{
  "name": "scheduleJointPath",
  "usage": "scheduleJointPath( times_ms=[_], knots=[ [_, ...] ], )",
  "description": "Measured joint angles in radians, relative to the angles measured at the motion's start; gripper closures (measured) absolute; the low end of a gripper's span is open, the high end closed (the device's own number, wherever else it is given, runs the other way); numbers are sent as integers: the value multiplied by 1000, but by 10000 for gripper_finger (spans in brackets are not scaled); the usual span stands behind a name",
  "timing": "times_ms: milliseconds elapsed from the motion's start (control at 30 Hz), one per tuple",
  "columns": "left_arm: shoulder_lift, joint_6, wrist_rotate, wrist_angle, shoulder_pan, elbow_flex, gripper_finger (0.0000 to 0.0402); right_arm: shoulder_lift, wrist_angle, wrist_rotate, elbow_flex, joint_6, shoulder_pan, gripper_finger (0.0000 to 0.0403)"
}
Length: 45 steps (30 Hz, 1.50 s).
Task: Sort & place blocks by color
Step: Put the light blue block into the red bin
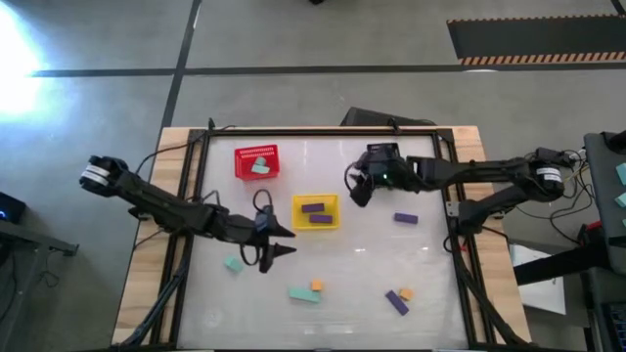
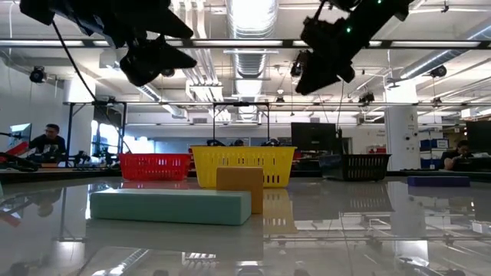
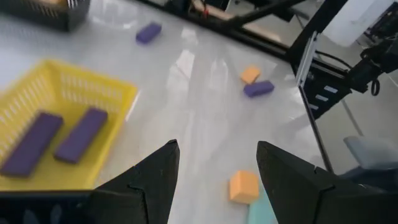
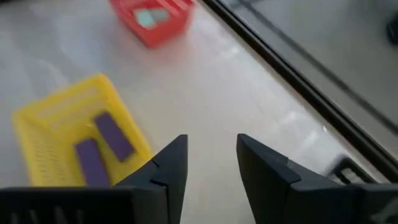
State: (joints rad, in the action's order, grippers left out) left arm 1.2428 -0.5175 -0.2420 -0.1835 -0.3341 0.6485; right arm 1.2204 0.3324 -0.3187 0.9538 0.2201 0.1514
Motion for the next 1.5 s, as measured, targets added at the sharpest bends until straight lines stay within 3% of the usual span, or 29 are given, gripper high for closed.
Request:
scheduleJointPath(
  times_ms=[200,400,500,567,700,900,1500],
  knots=[
    [88,-202,8,128,-57,53,201,1,-151,-5,-24,-66,-70,289],
    [151,-689,88,741,-146,199,201,-3,-214,-5,-24,-127,-81,299],
    [191,-805,172,971,-198,253,201,-3,-247,-6,-24,-142,-80,304],
    [214,-747,227,1036,-233,270,201,-1,-249,-5,-24,-153,-80,308],
    [229,-468,261,1062,-295,278,201,11,-250,-4,-25,-154,-82,313],
    [223,-220,166,1138,-311,275,201,13,-256,5,-25,-152,-82,319],
    [221,-2,175,1170,-310,219,197,13,-249,8,-26,-120,-82,323]
  ],
)
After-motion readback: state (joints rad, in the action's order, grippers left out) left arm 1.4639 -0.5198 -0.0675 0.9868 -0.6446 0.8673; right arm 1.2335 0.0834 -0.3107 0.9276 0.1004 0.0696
